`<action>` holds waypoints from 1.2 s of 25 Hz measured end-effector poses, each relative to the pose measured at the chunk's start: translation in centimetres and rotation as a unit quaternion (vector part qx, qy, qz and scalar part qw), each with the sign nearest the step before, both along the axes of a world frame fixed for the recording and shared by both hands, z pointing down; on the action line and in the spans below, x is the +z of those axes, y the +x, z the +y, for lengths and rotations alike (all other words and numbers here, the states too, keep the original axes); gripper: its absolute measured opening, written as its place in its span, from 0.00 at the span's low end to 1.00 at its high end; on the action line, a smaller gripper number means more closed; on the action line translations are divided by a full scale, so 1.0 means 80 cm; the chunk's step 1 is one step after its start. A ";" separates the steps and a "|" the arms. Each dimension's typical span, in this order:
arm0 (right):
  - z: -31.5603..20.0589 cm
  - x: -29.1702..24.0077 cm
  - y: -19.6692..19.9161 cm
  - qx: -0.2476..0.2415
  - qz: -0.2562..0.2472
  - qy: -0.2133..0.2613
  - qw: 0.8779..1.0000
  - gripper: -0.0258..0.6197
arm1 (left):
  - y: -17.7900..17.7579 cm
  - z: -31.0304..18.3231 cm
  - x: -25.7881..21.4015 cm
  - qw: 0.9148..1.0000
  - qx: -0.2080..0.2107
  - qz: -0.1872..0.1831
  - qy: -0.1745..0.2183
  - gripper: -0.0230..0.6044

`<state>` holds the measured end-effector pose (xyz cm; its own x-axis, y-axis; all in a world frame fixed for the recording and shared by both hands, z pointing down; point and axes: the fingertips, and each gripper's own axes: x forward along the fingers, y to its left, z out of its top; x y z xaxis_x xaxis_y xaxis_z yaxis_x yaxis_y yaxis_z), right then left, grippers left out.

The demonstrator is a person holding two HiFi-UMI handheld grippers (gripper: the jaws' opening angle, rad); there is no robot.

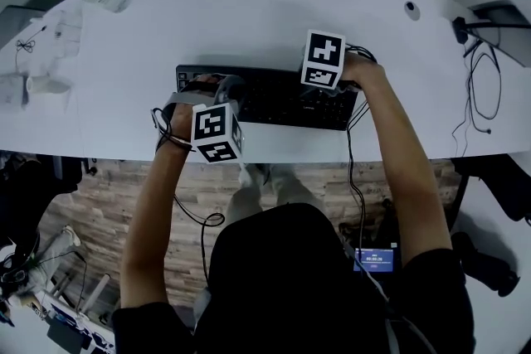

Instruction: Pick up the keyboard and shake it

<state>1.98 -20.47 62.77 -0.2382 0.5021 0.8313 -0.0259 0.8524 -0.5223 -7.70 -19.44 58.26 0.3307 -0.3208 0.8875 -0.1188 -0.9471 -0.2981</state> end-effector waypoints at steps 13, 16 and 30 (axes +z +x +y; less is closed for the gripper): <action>0.001 0.017 0.003 -0.007 0.010 0.010 1.000 0.36 | 0.000 0.017 0.013 1.000 0.002 -0.007 -0.027 0.06; 0.001 0.015 0.004 -0.007 0.012 0.022 1.000 0.37 | 0.001 0.018 0.009 1.000 0.000 -0.004 -0.027 0.06; -0.029 -0.035 -0.005 0.025 -0.006 0.113 0.993 0.35 | -0.016 0.035 -0.010 1.000 -0.004 0.003 -0.014 0.06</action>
